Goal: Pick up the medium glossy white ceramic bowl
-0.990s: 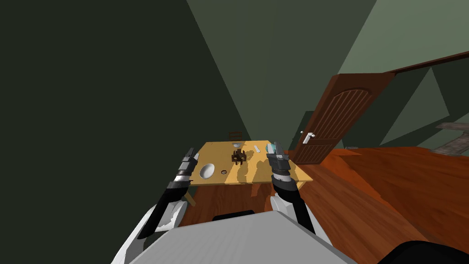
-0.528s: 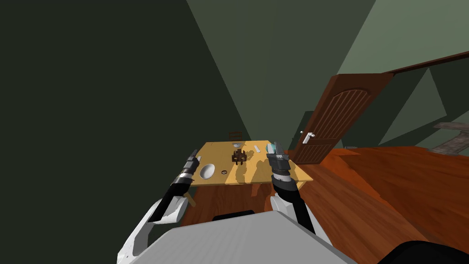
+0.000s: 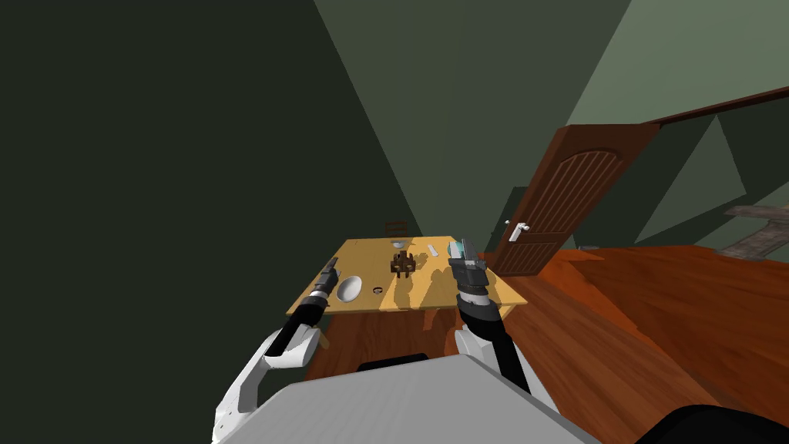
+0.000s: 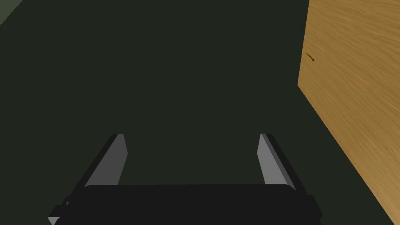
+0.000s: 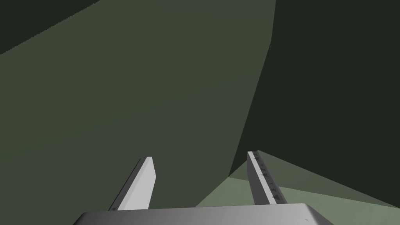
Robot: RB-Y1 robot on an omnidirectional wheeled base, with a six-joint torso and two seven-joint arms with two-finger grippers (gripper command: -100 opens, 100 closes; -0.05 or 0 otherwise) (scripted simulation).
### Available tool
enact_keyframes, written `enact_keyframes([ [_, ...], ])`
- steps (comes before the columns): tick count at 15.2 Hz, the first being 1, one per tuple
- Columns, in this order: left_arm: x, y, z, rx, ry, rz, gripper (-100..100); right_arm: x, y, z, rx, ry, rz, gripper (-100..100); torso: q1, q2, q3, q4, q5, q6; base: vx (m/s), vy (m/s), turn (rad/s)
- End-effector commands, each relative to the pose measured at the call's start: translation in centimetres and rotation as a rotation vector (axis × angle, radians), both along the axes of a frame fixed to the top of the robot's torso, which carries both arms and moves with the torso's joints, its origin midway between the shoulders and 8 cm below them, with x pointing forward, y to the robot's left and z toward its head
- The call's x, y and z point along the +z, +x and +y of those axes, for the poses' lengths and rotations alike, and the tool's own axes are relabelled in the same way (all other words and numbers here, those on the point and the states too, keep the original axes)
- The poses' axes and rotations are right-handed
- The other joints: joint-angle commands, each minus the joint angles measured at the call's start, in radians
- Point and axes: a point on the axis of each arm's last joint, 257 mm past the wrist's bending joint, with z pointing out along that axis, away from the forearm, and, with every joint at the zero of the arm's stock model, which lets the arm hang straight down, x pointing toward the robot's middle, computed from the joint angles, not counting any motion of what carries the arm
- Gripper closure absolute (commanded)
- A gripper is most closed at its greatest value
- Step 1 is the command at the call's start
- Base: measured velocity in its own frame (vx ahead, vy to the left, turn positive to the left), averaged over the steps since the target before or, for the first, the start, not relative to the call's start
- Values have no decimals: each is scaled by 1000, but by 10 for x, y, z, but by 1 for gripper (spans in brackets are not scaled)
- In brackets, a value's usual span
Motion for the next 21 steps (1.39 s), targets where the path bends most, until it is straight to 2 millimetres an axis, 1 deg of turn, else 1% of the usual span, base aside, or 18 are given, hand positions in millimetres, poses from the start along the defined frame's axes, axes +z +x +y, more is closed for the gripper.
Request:
enact_keyframes([
  [1, -10, 4, 2, 5, -4, 35, -100, 0, 0, 0, 0, 0, 0, 0, 0, 0, 0, 0, 0, 0, 8, 11, -4],
  [2, -26, 9, 5, 11, -18, 81, -100, 0, 0, 0, 0, 0, 0, 0, 0, 0, 0, 0, 0, 0, 8, 14, -6],
  [4, -32, 9, 6, 16, -18, 104, -100, 0, 0, 0, 0, 0, 0, 0, 0, 0, 0, 0, 0, 0, 9, 13, -11],
  [5, -48, 14, 8, 23, -33, 150, -100, 0, 0, 0, 0, 0, 0, 0, 0, 0, 0, 0, 0, 0, 10, 13, -5],
  [6, -53, 14, 9, 27, -33, 170, -100, 0, 0, 0, 0, 0, 0, 0, 0, 0, 0, 0, 0, 0, 11, 14, -11],
  [7, -54, 14, 9, 27, -33, 174, -100, 0, 0, 0, 0, 0, 0, 0, 0, 0, 0, 0, 0, 0, 9, 11, -7],
  [8, -71, 17, 11, 36, -49, 223, -100, 0, 0, 0, 0, 0, 0, 0, 0, 0, 0, 0, 0, 0, 10, 14, -9],
  [9, -76, 17, 12, 40, -49, 243, -100, 0, 0, 0, 0, 0, 0, 0, 0, 0, 0, 0, 0, 0, 11, 16, -13],
  [10, -86, 21, 13, 45, -66, 275, -100, 0, 0, 0, 0, 0, 0, 0, 0, 0, 0, 0, 0, 0, 14, 21, -13],
  [11, -95, 19, 15, 51, -66, 305, -100, 0, 0, 0, 0, 0, 0, 0, 0, 0, 0, 0, 0, 0, 15, 20, -11],
  [12, -97, 18, 15, 53, -65, 313, -100, 0, 0, 0, 0, 0, 0, 0, 1, -1, 0, 0, 0, 0, 11, 12, -10],
  [13, -112, 21, 16, 62, -83, 358, -100, 0, 0, 0, 0, 0, 0, 0, 0, 0, 0, 0, 0, 0, 11, 14, -7],
  [15, -118, 19, 17, 66, -83, 383, -100, 0, 0, 0, 0, 0, 0, 0, 0, 0, 0, 0, 0, 0, 12, 13, -9],
  [16, -133, 20, 18, 75, -101, 426, -100, 0, 0, 0, 0, 0, 0, 0, 0, 0, 0, 0, 0, 0, 15, 14, -8],
  [18, -139, 18, 19, 80, -101, 452, -100, 0, 0, 0, 0, 0, 0, 0, 0, -1, 0, 0, 0, 0, 15, 12, -11],
  [19, -154, 18, 19, 90, -119, 501, -100, 0, 0, 0, 0, 0, 0, 0, 0, 0, 0, 0, 0, 0, 13, 13, -10],
  [21, -159, 16, 20, 94, -119, 520, -100, 0, 0, 0, 0, 0, 0, 0, 0, -1, 0, 0, 0, 0, 14, 13, -9],
])
